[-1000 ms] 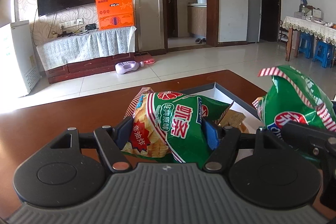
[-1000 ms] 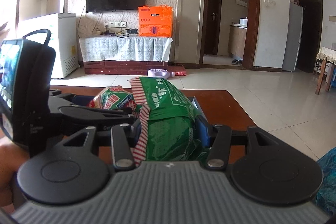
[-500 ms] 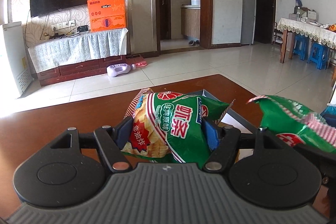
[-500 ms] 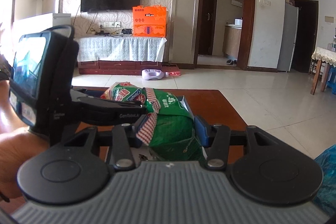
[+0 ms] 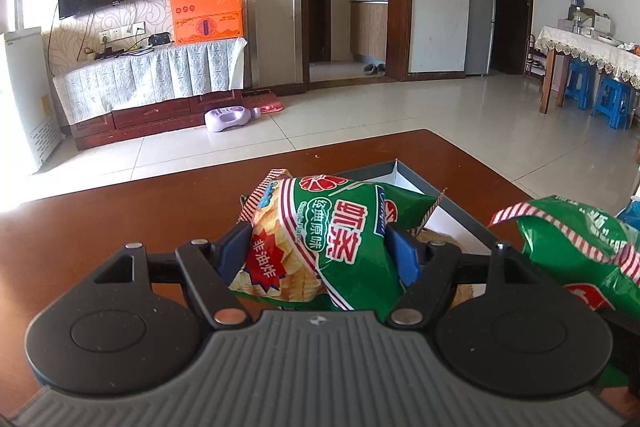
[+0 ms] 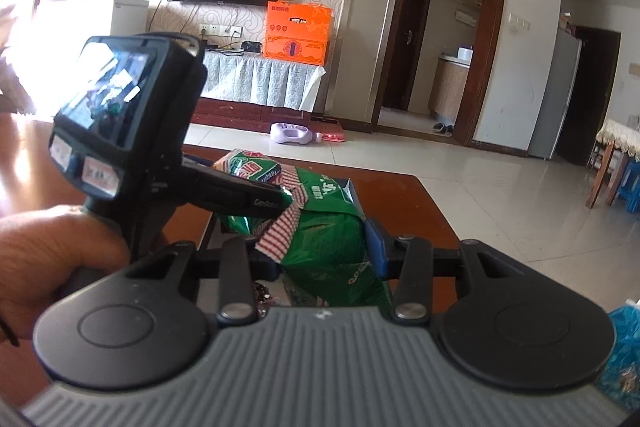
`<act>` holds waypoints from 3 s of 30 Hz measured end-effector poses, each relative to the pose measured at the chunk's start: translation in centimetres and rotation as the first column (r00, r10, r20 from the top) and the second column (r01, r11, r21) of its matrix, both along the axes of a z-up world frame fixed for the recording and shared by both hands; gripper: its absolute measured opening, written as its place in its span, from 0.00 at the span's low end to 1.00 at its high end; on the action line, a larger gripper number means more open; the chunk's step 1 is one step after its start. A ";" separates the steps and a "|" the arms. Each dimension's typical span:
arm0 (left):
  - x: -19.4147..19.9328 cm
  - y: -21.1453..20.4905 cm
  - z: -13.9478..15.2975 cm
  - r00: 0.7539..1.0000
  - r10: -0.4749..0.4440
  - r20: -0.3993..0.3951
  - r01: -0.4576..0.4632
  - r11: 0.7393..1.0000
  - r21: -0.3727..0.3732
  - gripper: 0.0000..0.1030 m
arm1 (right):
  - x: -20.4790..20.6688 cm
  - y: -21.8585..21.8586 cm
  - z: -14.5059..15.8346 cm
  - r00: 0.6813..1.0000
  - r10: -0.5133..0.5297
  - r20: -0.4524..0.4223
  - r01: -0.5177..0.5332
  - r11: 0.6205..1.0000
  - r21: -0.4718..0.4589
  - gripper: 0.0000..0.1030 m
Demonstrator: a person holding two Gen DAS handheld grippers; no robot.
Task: Organize snacks
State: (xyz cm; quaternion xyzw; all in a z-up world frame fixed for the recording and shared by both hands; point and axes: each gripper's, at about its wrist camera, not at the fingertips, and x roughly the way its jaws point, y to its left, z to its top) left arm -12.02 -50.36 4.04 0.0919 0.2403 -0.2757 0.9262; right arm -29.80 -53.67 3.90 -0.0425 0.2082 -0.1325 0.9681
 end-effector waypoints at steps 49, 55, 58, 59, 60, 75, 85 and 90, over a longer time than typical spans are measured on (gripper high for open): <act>-0.2 3.4 -0.3 1.000 0.007 -0.015 -0.007 1.000 -0.003 0.91 | 3.1 1.0 -1.2 0.995 0.051 -0.080 -0.045 0.996 0.081 0.81; -0.5 5.3 0.4 0.999 0.046 -0.018 -0.046 0.998 -0.031 0.92 | 2.2 2.2 -0.4 0.997 0.076 -0.021 -0.077 0.996 -0.036 0.81; -1.4 6.5 1.0 0.998 0.066 -0.007 -0.066 0.997 -0.036 0.92 | 2.0 1.9 -0.3 0.993 0.105 -0.051 -0.104 0.994 0.026 0.81; -1.8 6.9 1.3 0.998 0.067 -0.005 -0.067 0.997 -0.040 0.92 | 1.3 1.6 0.3 0.994 0.104 -0.024 -0.102 0.993 0.056 0.81; -2.2 7.3 1.7 0.997 0.071 -0.004 -0.071 0.996 -0.054 0.92 | 0.3 1.5 1.1 0.996 0.094 0.015 -0.094 0.992 0.082 0.81; -16.3 12.4 4.4 0.996 0.027 0.082 -0.024 0.999 -0.032 0.92 | -11.0 2.5 1.4 0.984 -0.154 0.093 0.135 0.974 0.180 0.96; -23.9 13.9 3.6 0.998 0.000 0.066 0.001 1.000 -0.017 0.97 | -14.3 3.3 0.6 0.985 -0.169 0.035 0.162 0.976 0.149 0.96; -25.5 13.3 3.6 0.992 -0.034 0.117 0.035 0.999 -0.008 0.99 | -15.2 2.1 0.3 0.981 -0.191 0.025 0.184 0.969 0.162 0.96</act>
